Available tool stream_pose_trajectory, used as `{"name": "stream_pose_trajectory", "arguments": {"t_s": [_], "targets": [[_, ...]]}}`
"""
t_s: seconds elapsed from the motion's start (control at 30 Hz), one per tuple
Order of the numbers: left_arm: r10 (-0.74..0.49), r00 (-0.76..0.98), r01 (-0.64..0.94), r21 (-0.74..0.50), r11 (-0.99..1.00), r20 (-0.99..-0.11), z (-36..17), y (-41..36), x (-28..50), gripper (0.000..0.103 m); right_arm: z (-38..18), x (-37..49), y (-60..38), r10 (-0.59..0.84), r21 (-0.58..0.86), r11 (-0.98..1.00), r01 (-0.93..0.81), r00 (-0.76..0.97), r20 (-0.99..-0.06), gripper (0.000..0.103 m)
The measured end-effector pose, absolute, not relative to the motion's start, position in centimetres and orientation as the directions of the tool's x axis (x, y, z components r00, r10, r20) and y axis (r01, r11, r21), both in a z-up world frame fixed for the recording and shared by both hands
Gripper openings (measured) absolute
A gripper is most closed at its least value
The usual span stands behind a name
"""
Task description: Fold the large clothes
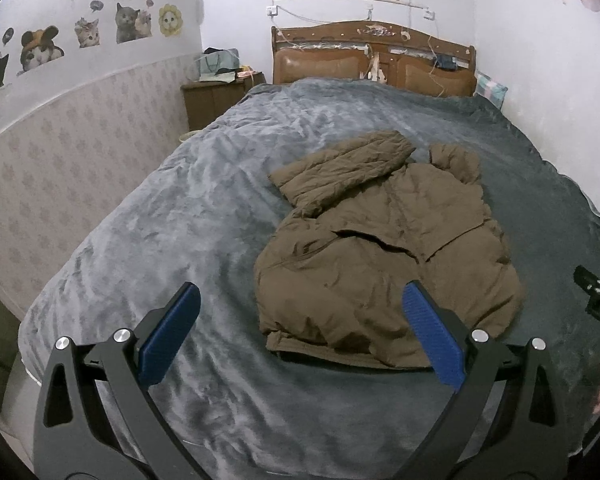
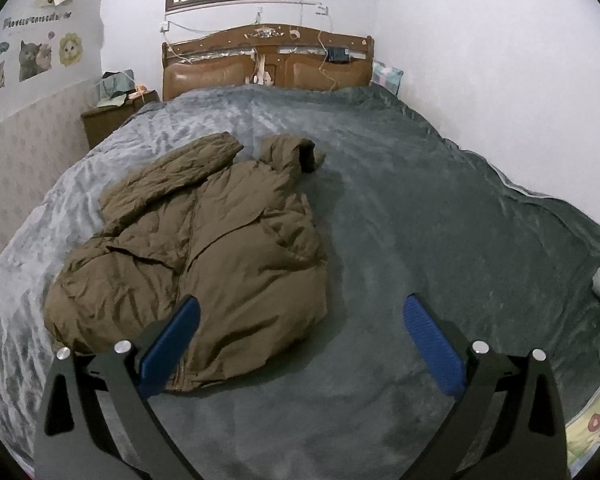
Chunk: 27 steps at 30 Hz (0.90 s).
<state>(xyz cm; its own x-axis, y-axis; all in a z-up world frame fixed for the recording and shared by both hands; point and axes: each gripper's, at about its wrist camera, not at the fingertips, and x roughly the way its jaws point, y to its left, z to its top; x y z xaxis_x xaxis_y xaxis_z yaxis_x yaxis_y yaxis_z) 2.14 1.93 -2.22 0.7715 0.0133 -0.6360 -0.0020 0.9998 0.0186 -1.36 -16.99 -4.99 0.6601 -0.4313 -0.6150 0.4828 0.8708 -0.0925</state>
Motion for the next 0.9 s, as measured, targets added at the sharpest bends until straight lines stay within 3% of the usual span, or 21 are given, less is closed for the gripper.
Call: {"name": "stream_pose_trajectory", "arguments": {"t_s": [0.9], "targets": [[0.035,0.768,-0.016,0.035,0.999,-0.64,-3.9,2.2,3.0,0.1,-5.7,-0.7,-17.4,-0.392,-0.069,0.886,0.458,0.662,-0.638,0.101]]}}
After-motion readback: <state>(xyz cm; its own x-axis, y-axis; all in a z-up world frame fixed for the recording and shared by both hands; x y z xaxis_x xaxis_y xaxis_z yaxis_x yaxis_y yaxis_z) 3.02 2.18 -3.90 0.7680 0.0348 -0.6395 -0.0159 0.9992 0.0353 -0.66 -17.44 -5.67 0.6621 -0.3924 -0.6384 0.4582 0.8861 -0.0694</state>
